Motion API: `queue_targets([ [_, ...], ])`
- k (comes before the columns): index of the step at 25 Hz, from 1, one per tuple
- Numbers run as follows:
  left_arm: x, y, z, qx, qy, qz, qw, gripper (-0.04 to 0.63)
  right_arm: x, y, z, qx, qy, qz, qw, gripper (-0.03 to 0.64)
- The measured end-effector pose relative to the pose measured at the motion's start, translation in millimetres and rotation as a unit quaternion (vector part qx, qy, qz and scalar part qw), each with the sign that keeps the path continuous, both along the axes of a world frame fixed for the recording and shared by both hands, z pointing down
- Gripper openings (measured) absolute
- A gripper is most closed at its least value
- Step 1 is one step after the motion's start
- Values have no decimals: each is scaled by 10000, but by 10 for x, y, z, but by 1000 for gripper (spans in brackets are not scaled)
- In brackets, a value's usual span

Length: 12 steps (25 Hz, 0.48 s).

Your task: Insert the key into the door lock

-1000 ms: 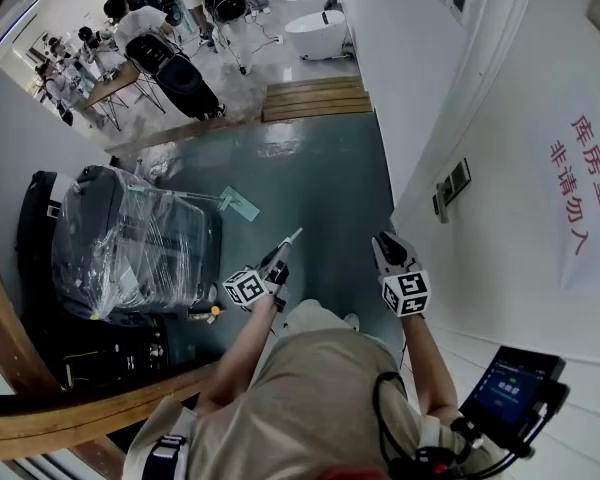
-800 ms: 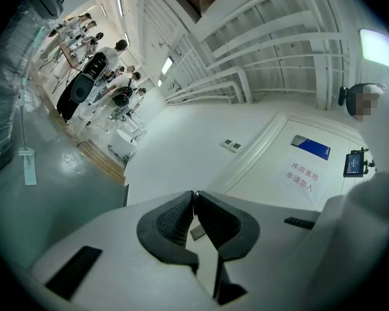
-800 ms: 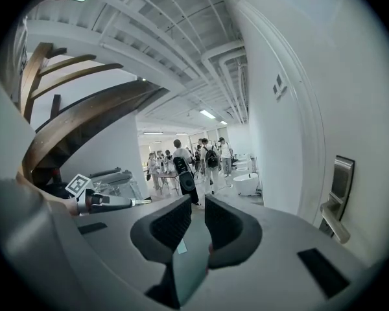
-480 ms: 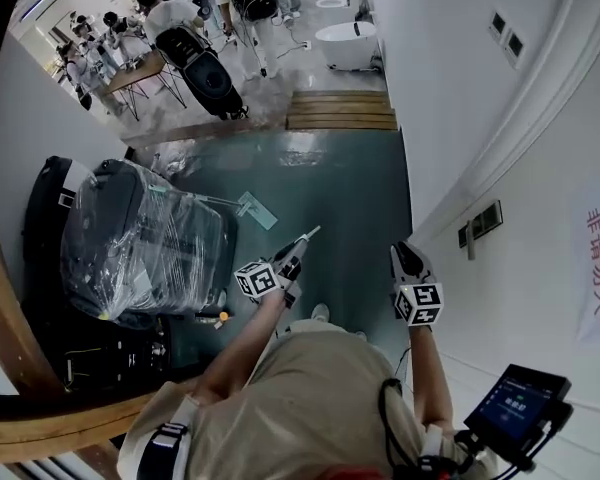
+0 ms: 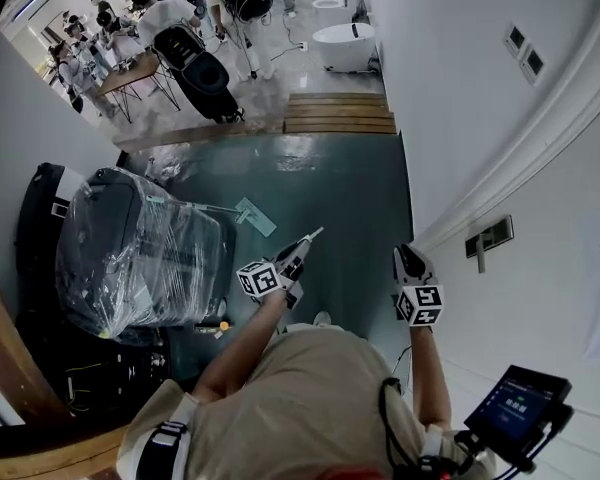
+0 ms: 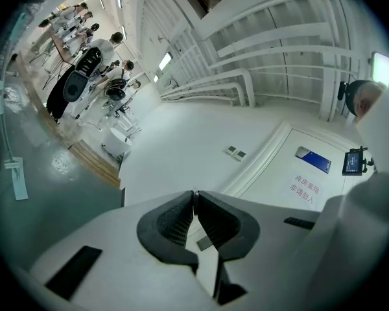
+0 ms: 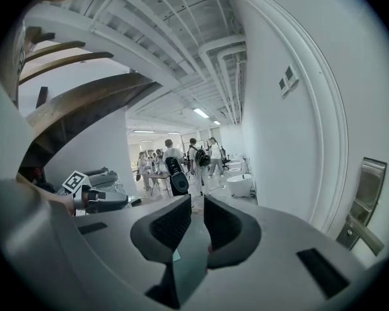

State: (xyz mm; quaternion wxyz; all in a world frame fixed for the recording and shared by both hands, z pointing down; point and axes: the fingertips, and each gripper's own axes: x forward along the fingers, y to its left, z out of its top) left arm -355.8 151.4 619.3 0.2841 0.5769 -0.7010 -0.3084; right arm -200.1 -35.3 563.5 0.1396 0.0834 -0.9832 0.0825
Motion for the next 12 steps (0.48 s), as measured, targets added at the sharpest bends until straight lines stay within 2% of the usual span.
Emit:
queue_targets([
  [12,-447,72,126,16,-26,130,9999,34,-422,152,59,46,-103,95,9999,61],
])
